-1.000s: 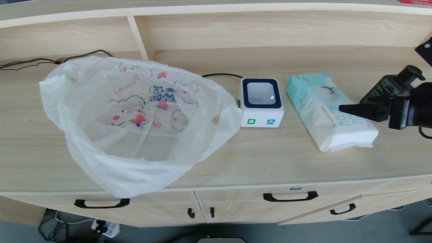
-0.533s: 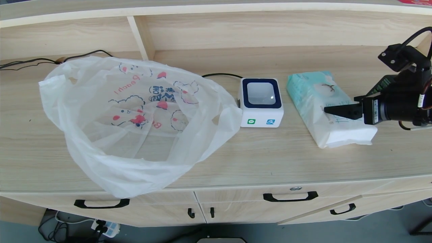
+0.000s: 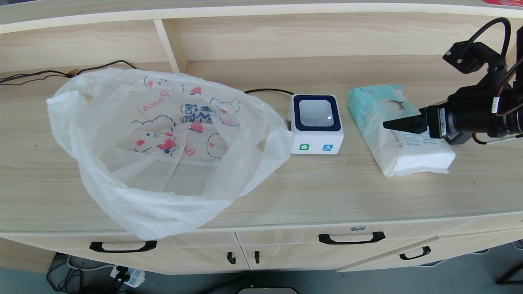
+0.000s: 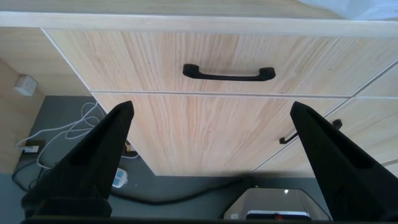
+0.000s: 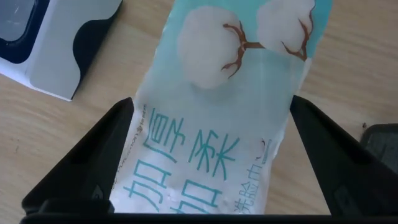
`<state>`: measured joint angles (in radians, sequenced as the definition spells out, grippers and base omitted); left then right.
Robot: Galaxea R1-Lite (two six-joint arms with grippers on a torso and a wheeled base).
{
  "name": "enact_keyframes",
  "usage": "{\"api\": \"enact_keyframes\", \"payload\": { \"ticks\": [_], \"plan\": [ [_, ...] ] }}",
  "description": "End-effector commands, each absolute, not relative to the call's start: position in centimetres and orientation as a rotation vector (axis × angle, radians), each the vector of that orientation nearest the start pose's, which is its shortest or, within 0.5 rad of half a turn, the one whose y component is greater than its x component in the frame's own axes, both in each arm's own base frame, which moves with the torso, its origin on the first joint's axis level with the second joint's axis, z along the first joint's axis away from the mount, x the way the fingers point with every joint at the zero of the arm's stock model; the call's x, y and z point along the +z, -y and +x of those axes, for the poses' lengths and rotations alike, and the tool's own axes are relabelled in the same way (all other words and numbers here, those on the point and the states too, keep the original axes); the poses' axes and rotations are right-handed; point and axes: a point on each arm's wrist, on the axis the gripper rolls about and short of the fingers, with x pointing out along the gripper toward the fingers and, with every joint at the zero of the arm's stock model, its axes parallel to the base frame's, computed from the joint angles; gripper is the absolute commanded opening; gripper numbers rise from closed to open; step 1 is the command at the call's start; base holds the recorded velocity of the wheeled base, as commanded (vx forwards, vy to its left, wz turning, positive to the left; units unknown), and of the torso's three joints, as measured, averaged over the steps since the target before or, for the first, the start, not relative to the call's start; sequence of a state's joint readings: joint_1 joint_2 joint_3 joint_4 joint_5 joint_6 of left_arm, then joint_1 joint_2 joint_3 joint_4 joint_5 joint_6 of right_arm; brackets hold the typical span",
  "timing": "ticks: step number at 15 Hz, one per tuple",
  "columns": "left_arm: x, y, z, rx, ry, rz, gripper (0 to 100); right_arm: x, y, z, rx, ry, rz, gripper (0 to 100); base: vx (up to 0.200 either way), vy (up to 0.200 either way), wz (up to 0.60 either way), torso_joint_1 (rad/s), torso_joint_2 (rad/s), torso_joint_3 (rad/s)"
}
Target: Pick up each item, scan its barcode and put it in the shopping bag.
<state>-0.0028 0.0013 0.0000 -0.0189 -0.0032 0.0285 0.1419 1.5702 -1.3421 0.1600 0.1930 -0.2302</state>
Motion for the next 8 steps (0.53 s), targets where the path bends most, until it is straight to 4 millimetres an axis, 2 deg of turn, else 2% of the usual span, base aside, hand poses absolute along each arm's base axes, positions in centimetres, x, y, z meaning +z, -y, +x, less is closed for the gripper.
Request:
{"api": "enact_keyframes", "payload": {
  "ticks": [1, 2, 4, 8],
  "plan": [
    [7.8, 0.0, -2.3, -0.004, 0.018, 0.029, 100, 29.4, -4.5, 27.7, 0.376, -0.361, -0.215, 100, 0.000, 0.000, 0.00, 0.000, 0.00, 0.000],
    [7.7, 0.0, -2.3, -0.006, 0.017, 0.028, 100, 28.4, -4.5, 28.0, 0.374, -0.395, -0.211, 100, 0.000, 0.000, 0.00, 0.000, 0.00, 0.000],
    [7.7, 0.0, -2.3, -0.006, 0.017, 0.028, 100, 27.8, -4.5, 28.6, 0.374, -0.417, -0.210, 100, 0.000, 0.000, 0.00, 0.000, 0.00, 0.000],
    [7.8, 0.0, -2.3, -0.004, 0.018, 0.029, 100, 27.3, -4.7, 30.0, 0.378, -0.432, -0.211, 100, 0.000, 0.000, 0.00, 0.000, 0.00, 0.000]
  ]
}}
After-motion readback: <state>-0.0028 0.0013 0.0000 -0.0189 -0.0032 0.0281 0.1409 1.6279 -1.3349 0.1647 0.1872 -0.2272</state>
